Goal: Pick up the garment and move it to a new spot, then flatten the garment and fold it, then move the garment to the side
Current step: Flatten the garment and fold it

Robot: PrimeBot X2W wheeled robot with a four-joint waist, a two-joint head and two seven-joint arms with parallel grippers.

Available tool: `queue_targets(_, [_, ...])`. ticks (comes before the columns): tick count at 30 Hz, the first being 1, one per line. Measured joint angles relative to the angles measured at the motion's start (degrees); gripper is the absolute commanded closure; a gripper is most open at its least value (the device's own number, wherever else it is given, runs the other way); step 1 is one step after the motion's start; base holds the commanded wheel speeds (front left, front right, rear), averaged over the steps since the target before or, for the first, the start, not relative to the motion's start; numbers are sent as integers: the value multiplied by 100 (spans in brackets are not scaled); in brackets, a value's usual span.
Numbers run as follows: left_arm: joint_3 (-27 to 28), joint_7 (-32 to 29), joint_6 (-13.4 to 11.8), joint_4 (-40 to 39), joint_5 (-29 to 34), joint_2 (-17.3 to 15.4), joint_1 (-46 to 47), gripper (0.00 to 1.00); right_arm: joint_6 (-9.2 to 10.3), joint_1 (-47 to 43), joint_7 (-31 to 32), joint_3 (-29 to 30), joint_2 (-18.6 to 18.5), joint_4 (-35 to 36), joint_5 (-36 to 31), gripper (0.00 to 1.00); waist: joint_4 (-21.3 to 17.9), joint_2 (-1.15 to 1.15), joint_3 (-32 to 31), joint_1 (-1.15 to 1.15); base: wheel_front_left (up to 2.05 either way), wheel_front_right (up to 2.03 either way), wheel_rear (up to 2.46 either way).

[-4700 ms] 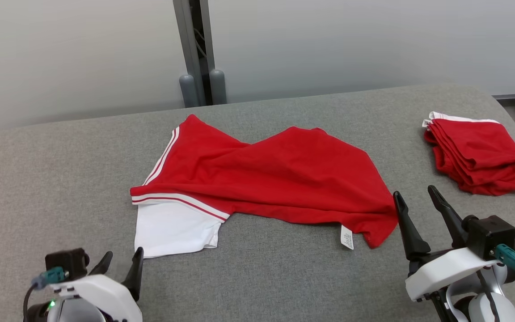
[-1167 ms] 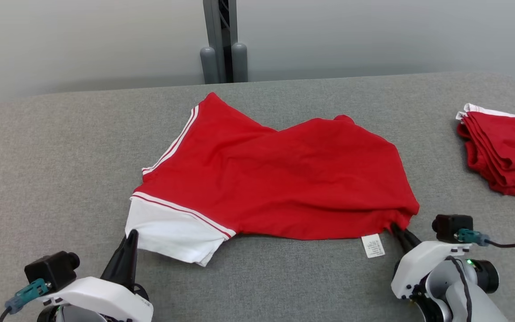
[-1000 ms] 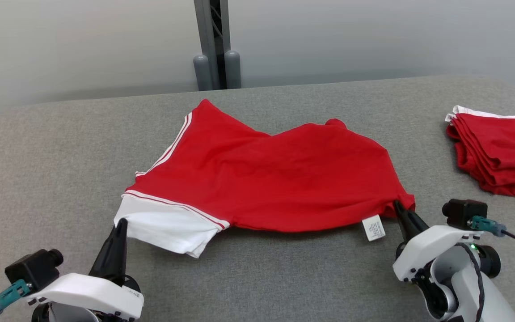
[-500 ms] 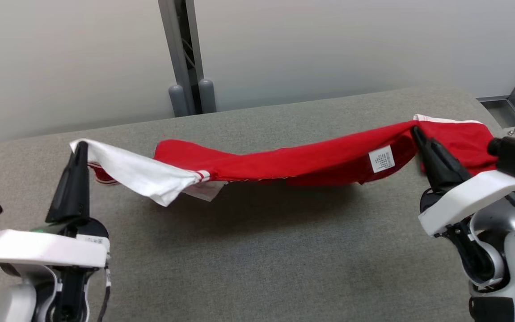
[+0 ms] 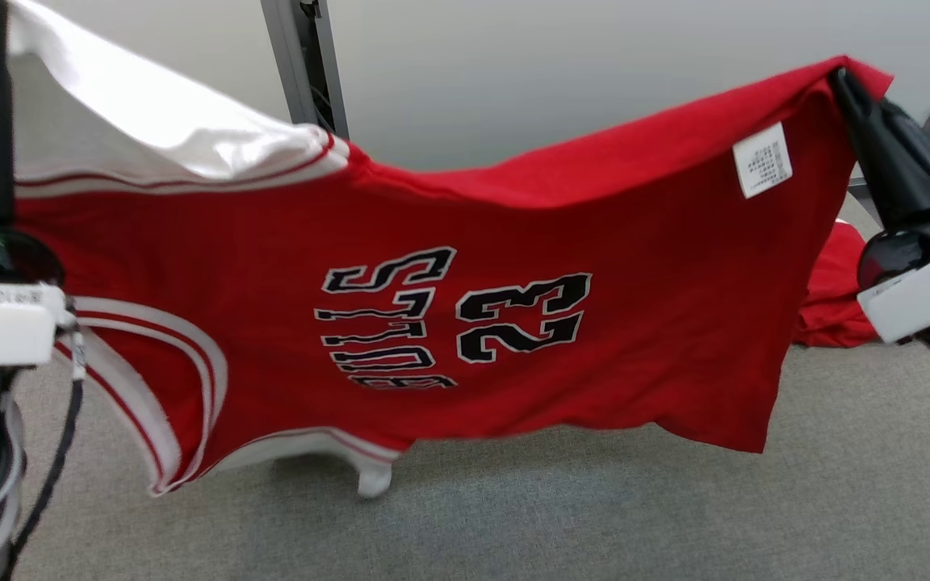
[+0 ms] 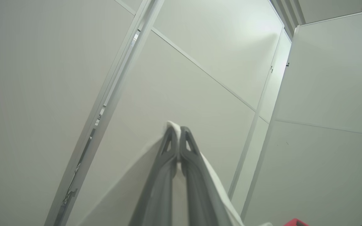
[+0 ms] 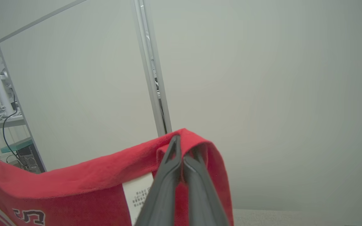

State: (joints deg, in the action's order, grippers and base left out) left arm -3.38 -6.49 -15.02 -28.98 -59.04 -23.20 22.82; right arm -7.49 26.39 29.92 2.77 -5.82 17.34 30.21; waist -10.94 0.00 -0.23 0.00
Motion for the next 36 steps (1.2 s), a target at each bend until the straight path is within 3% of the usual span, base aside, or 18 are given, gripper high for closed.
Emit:
queue_targets(4, [16,-349,-124,21,49,-252,755,100,0,421,204,57,-13,48,-7,100,19,0,86,0,0,0,0])
queue_targets(8, [-114,-641,-169,538,110,-423,1467,100,0,894,311,65,2,-198,-46,100,63,0,279,0,0,0,0])
queue_targets(19, [-848,-938,-38,2919,770,-486,3699,100,-1,2951,-155,-223,178,-2480,-595,100,156,0,1148,0,0,0,0])
queue_targets(23, [-1038,-633,31,3942,1251,-408,4915,100,-1,4117,-814,-272,235,-3755,-1178,100,152,0,1567,0,0,0,0])
queue_targets(28, [-1340,13,225,5011,1734,-36,6094,100,-1,5308,-1813,-187,266,-5088,-1930,100,193,0,2031,0,0,0,0])
queue_targets(33, [-1470,556,437,5651,1912,209,6503,100,-1,5882,-2502,-131,278,-6048,-2225,100,316,0,2501,0,0,0,0])
queue_targets(36, [-1571,778,703,5905,1918,244,6454,100,-1,5878,-2816,-202,296,-6502,-2297,100,390,0,2799,0,0,0,0])
